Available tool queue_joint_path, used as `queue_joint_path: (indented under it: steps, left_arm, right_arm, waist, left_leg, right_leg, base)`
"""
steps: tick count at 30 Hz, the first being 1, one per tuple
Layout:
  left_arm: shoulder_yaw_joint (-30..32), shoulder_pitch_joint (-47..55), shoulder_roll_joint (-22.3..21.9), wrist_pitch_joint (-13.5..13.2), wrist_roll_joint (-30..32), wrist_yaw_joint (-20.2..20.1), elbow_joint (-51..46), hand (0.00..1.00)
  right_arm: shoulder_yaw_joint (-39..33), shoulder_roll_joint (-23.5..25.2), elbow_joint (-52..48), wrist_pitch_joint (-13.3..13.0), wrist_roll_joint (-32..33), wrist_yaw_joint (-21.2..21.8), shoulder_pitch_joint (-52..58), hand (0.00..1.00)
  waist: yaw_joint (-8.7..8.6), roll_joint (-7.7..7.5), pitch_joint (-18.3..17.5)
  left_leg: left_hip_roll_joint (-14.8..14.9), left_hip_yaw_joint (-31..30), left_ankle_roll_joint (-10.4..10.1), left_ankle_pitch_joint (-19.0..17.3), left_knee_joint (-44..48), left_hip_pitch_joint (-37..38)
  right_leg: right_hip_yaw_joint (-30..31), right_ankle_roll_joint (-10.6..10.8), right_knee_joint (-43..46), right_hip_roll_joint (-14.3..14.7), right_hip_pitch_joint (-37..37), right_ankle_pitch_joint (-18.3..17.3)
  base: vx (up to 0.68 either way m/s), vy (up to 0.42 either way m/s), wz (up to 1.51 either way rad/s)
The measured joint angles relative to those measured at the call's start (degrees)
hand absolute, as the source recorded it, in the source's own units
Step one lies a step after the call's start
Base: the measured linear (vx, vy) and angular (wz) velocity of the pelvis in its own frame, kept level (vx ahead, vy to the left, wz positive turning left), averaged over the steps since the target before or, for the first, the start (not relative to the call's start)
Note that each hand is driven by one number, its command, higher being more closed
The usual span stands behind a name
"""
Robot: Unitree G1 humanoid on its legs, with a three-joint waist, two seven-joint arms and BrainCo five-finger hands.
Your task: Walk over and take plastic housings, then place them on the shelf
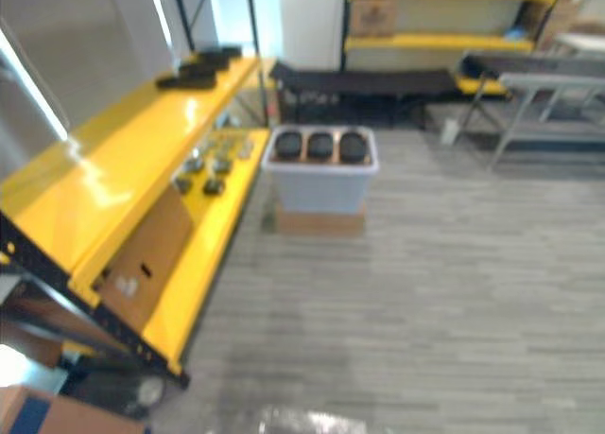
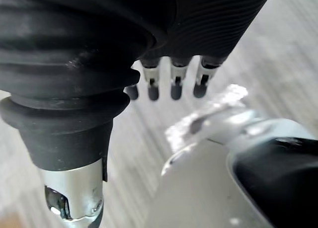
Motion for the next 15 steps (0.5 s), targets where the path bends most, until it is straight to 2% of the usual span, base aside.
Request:
queue_joint_path:
  steps: [4, 9, 11, 15]
  left_arm:
    - [0.5, 0.0, -0.2, -1.0, -0.5, 0.1, 0.5, 0.00]
    - [0.6, 0.0, 0.2, -2.1, -0.6, -0.1, 0.6, 0.00]
    - [0.6, -0.2, 0.4, -2.1, -0.7, -0.2, 0.6, 0.00]
    - [0.6, -0.5, 0.6, -2.4, -0.7, -1.1, 0.6, 0.00]
  right_arm:
    - [-1.5, 0.5, 0.7, 0.3, -0.5, 0.0, 0.0, 0.00]
    - [-1.6, 0.9, 0.9, 0.9, -3.3, 0.0, -1.1, 0.00]
    - [-1.6, 1.0, 1.2, 1.0, -3.3, -0.1, -1.6, 0.00]
    - [-1.7, 1.0, 2.0, 1.2, -2.0, 0.0, -2.3, 0.00]
  waist:
    - [-0.12, -0.27, 0.5]
    - [-0.22, -0.89, 1.3]
    - [-0.45, -1.38, 2.2]
    - [-0.62, -1.41, 3.0]
  left_leg:
    - [-0.8, -0.8, -0.1, 3.3, -7.5, 5.6]
    - [-1.3, -0.8, 0.5, 3.6, -7.5, 6.3]
    - [-1.4, -1.0, 0.5, 3.6, -7.6, 6.5]
    - [-1.4, -1.4, 0.7, 3.9, -7.6, 6.5]
  right_leg:
    - [-1.4, 0.5, -1.9, -0.2, 3.4, -0.2]
    - [-1.7, 0.9, -2.8, -0.5, 4.3, -0.5]
    - [-2.4, 1.2, -3.1, -0.6, 5.0, -0.6]
    - [-3.0, 1.2, -3.2, -0.6, 5.0, -0.6]
  base:
    - [0.08, 0.017, 0.12]
    - [0.08, 0.002, 0.03]
    - [0.02, -0.015, 0.12]
    - [0.01, -0.011, 0.07]
